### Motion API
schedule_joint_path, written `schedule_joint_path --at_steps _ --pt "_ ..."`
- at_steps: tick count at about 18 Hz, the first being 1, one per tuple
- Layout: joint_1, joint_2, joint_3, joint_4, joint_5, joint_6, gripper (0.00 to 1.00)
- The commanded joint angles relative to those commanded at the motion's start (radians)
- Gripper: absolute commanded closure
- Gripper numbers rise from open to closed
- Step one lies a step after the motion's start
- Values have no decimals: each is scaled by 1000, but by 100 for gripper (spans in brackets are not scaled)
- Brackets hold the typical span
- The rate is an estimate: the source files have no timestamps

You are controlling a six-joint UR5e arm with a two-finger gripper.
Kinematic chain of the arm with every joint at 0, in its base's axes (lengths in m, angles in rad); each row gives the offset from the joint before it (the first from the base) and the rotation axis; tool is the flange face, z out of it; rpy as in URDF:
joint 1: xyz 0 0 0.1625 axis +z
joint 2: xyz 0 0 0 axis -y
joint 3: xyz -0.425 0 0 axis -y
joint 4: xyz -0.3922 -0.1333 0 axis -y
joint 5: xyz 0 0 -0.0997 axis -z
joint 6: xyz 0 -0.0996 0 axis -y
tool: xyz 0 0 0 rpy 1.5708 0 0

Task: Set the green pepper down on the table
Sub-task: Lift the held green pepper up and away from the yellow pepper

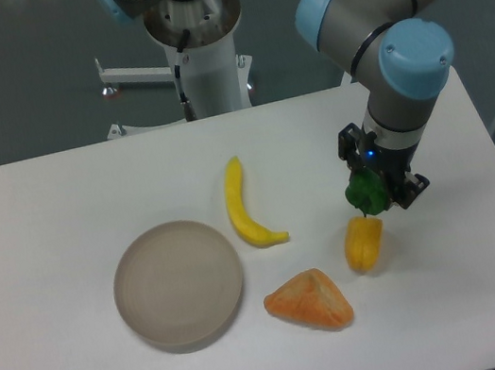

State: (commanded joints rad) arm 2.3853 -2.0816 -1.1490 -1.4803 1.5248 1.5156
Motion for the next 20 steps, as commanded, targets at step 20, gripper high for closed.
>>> schedule_joint_path --at_steps 20 --pt "129 15 -288 218 18 483 89"
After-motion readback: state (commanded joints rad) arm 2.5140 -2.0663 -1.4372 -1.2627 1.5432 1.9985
